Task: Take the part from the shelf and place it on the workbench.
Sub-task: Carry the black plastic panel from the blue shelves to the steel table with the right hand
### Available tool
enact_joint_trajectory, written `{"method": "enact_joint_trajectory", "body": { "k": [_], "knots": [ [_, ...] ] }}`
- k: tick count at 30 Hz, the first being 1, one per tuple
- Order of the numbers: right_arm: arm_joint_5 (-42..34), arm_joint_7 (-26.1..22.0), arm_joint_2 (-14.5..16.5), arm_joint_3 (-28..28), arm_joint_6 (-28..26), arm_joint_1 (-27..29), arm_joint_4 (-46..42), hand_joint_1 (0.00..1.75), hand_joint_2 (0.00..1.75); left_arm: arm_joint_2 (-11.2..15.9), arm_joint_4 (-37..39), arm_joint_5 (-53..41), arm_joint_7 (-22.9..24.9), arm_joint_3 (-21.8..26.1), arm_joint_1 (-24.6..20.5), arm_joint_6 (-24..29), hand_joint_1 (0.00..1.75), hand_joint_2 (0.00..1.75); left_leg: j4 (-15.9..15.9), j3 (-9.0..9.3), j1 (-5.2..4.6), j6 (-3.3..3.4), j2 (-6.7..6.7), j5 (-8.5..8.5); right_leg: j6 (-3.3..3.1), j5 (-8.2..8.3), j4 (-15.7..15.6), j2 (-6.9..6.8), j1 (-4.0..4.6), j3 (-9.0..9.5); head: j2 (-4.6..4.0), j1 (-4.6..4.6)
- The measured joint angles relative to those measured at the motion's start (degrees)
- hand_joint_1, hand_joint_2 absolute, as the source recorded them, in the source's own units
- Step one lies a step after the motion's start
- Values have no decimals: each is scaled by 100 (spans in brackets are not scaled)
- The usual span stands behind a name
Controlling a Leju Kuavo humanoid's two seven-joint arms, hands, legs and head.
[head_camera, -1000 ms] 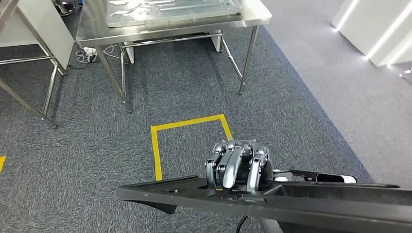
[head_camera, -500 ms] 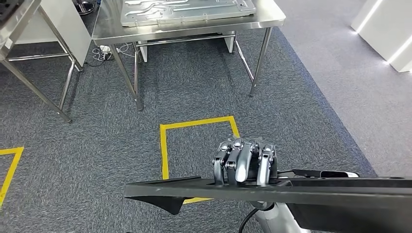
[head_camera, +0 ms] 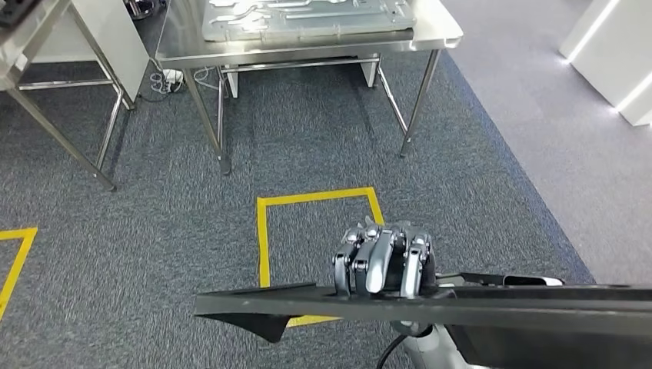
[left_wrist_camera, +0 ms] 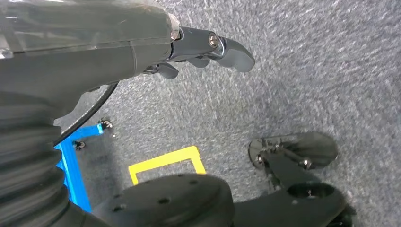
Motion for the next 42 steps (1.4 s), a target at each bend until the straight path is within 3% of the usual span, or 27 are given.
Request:
{"method": "enact_joint_trajectory", "body": {
  "k": [1, 4, 5, 6, 8, 10, 12, 15, 16, 19, 20, 21, 23, 25, 26, 30, 32, 34, 35, 36, 37, 39, 41, 42],
  "knots": [
    [4, -1, -1, -6, 4, 0, -7, 175, 175, -3, 0, -2, 1, -2, -2, 0, 0, 175, -8, 31, 3, 27, -5, -5, 17, -128, 239, 13, -8, -123, 0, 7],
    [14, -2, -2, -30, 20, 19, -13, 175, 175, -2, 0, -2, 4, -3, -3, 0, 0, 175, -4, 57, -15, 70, -19, -45, 49, -546, 1254, 41, -13, -761, 0, 23],
    [15, -3, -2, -34, 26, 27, -12, 175, 175, -2, 0, -2, 5, -3, 3, 0, 0, 175, -2, 76, -24, 72, -26, -66, 43, -534, 1392, 44, -13, -899, 0, 24],
    [17, -3, -2, -37, 32, 32, -12, 175, 175, -2, 0, -2, 7, -3, 7, 0, 0, 175, -1, 108, -32, 69, -35, -94, 27, -396, 1306, 46, -11, -920, 0, 23],
    [28, -4, -2, -40, 37, 36, -14, 175, 175, -9, 1, -2, 7, -4, 12, 0, 0, 175, -5, 198, -44, 50, -57, -166, -36, 113, 589, 55, 9, -673, 0, 25],
    [48, -6, -3, -46, 46, 37, -15, 175, 175, -30, 4, -2, 5, -5, 7, -1, 0, 175, -19, 257, -46, 7, -72, -226, -116, 344, -37, 71, 57, -434, 1, 7],
    [66, -8, -4, -51, 59, 42, -20, 175, 175, -46, 7, -2, 1, -5, 4, -1, 0, 175, -21, 292, -41, -67, -76, -227, -184, 318, -215, 77, 94, -374, 1, -5],
    [81, -9, 0, -54, 68, 43, -32, 175, 175, -43, 7, -2, -1, -5, 1, -1, 0, 175, 219, 272, -47, -161, -59, -240, -257, 333, -323, 65, 47, -201, 0, -6],
    [92, -9, 2, -55, 68, 42, -35, 175, 175, -41, 7, -2, 0, -5, -6, 0, 0, 175, 464, 154, -42, -179, -47, -316, -277, 311, -343, 57, 29, -137, 0, -12],
    [144, -5, 1, -56, 66, 49, -32, 175, 175, -40, 7, 5, 0, -4, -13, -2, 0, 175, 1461, -472, -11, -234, -22, -731, -304, 208, -358, 44, 26, -24, 0, -26],
    [163, -3, 0, -56, 61, 52, -27, 175, 175, -40, 7, 7, 0, -4, -14, -3, 0, 175, 1605, -614, -3, -248, -16, -774, -300, 170, -356, 46, 26, 17, 0, -26],
    [179, 1, 0, -56, 54, 53, -21, 175, 175, -39, 7, 8, 2, -3, -15, -3, 0, 175, 1545, -659, 3, -253, -11, -680, -292, 129, -352, 48, 24, 68, 0, -27],
    [197, 7, 0, -56, 34, 54, -8, 175, 175, -37, 7, 2, 8, -3, -17, -4, 0, 175, 885, -478, 12, -252, 5, -173, -261, 38, -348, 53, 17, 197, 0, -27],
    [204, 10, -1, -56, 11, 51, 3, 175, 175, -33, 7, -3, 14, -4, -11, -4, 0, 175, 247, -262, -11, -220, 33, 107, -205, -36, -344, 52, 19, 285, 1, -27],
    [207, 10, -2, -56, -2, 52, 7, 175, 175, -33, 7, -4, 16, -4, -10, -5, 0, 175, 89, -217, -28, -183, 44, 139, -167, -65, -345, 49, 23, 298, 1, -25],
    [239, 19, -6, -61, -73, 54, 13, 175, 175, -31, 7, -4, 17, -4, -7, -15, 0, 175, -12, -116, -22, -10, 18, 127, -24, -117, -135, 50, 21, 279, 1, -14],
    [296, 28, -8, -73, -151, 57, 13, 175, 175, -28, 7, -8, 16, -5, -28, -17, 0, 175, -42, -40, -13, 44, 6, 104, 18, -338, 355, 60, 0, 21, 0, 9],
    [351, 37, -11, -83, -227, 84, 16, 175, 175, -27, 7, -9, 15, -5, -40, -20, 0, 175, -41, -8, -16, 63, -2, 61, 69, -617, 1061, 65, -10, -455, 0, 22],
    [377, 42, -13, -86, -263, 103, 19, 175, 175, -27, 7, -9, 15, -5, -37, -25, 0, 175, -40, 14, -17, 61, -7, 33, 85, -657, 1280, 65, -13, -648, 0, 23],
    [403, 46, -14, -89, -303, 118, 21, 175, 175, -27, 7, -10, 16, -5, -33, -30, 0, 175, -39, 49, -18, 55, -12, 0, 86, -577, 1310, 64, -15, -753, 0, 24],
    [431, 53, -14, -92, -348, 127, 23, 175, 175, -27, 7, -11, 16, -5, -30, -34, 0, 175, -39, 99, -18, 45, -18, -39, 67, -374, 1121, 64, -15, -741, 0, 25],
    [475, 65, -15, -108, -440, 134, 27, 175, 175, -31, 7, -16, 17, -5, -30, -40, 0, 175, -40, 222, -19, 9, -27, -127, 15, 143, 382, 65, -9, -509, 0, 23],
    [491, 70, -15, -132, -516, 140, 41, 175, 175, -34, 7, -22, 19, -5, -40, -43, 0, 175, -50, 288, -26, -53, -33, -204, -45, 286, -123, 58, 21, -339, 0, 29],
    [489, 72, -14, -147, -546, 146, 49, 175, 175, -34, 8, -25, 20, -5, -44, -44, 0, 175, -41, 310, -32, -93, -30, -220, -82, 259, -190, 59, 33, -317, 0, 30]
  ]
}}
